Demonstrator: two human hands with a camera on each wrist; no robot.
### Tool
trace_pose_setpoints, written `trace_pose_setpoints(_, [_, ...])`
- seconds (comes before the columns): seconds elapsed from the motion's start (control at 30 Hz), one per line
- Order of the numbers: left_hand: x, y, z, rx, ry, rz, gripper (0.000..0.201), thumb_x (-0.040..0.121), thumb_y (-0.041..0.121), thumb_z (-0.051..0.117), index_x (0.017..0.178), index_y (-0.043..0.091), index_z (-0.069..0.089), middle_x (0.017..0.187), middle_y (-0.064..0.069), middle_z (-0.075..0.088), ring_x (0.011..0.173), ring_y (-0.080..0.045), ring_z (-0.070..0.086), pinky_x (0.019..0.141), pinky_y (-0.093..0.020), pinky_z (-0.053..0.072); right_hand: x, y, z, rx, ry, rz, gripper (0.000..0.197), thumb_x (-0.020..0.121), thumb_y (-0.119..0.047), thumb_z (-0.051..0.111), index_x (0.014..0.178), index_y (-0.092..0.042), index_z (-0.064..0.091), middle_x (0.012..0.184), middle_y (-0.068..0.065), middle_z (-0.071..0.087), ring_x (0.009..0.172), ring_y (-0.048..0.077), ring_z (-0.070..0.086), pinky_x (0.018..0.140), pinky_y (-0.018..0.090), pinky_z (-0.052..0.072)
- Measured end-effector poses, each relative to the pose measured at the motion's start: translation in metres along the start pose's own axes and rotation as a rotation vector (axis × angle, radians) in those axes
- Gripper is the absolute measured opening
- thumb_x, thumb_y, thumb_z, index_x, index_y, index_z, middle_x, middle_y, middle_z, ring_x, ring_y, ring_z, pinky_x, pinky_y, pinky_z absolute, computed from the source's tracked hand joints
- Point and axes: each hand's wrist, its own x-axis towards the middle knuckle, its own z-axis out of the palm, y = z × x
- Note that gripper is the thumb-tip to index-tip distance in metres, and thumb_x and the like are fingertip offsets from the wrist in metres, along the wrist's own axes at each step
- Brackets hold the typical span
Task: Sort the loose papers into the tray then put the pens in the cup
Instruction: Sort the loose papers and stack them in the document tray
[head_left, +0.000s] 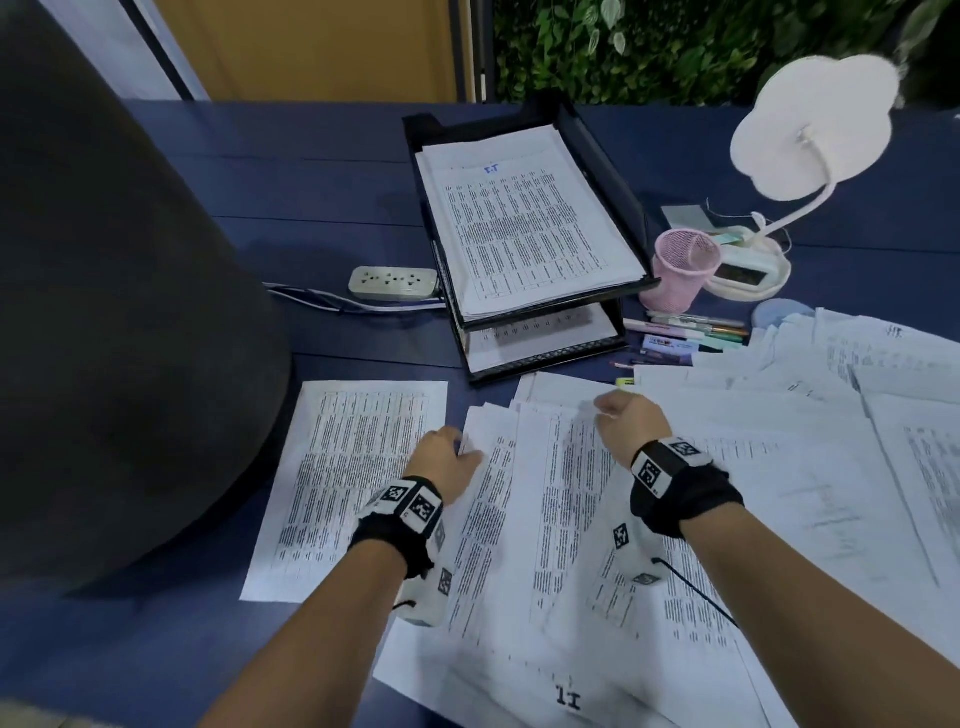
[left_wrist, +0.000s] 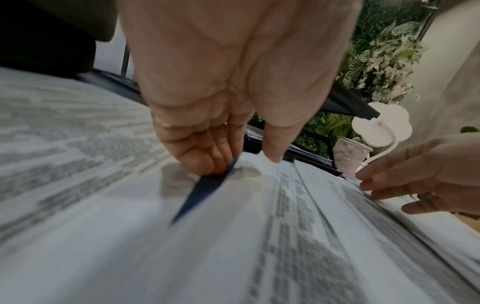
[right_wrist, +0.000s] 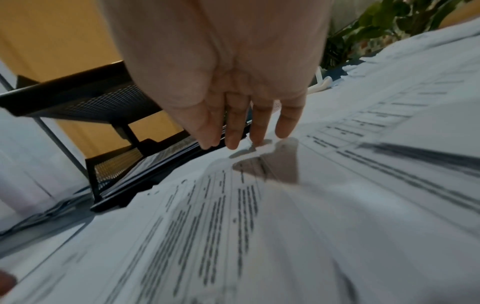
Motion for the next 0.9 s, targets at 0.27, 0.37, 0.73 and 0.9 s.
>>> trace_pose_setpoints(0.27, [-0.015,0.006,0.003,-0.114,-0.008,-0.005,0.032,0.085,0.021,0.068,0.111,0.005,0.060,0.105,-0.010,0.066,0.091,-0.024,0.061,0.076,-0.029,0.050,-0.033,0.013,0.008,-0.250,-0.202,-0.121,0.055,0.082,-0.026,0.066,0.134,-0.026,0.049,0.142,-0.004,0.044,0.127,0.018,0.046,0.105,0.035,0.041])
trace_pose_setpoints(0.37, [-0.024,0.010,0.005,-0.157,0.015,0.108,0.014,0.090,0.016,0.061,0.102,0.010,0.059,0.093,-0.005,0.063,0.079,-0.020,0.059,0.067,-0.026,0.048,-0.037,0.014,0.003,-0.160,-0.207,-0.119,0.056,0.085,-0.021,0.066,0.137,-0.019,0.046,0.141,0.004,0.044,0.126,0.021,0.047,0.103,0.028,0.039])
trace_pose_setpoints(0.73, [-0.042,0.034,-0.015,-0.345,0.191,0.328,0.003,0.097,0.012,0.048,0.096,0.011,0.051,0.066,0.000,0.051,0.049,-0.012,0.040,0.044,-0.021,0.033,-0.039,0.016,-0.014,0.005,0.076,-0.031,0.068,0.078,-0.025,0.072,0.137,-0.018,0.038,0.136,0.013,0.041,0.123,0.031,0.044,0.101,0.039,0.041])
trace_pose_setpoints(0.9, [-0.036,0.032,-0.017,-0.325,-0.029,0.141,0.022,0.088,0.018,0.065,0.108,0.017,0.059,0.101,-0.001,0.068,0.087,-0.019,0.064,0.078,-0.027,0.051,-0.038,0.017,-0.021,-0.007,0.001,-0.042,0.076,0.078,-0.029,0.074,0.142,-0.018,0.035,0.140,0.014,0.038,0.125,0.032,0.044,0.106,0.040,0.038])
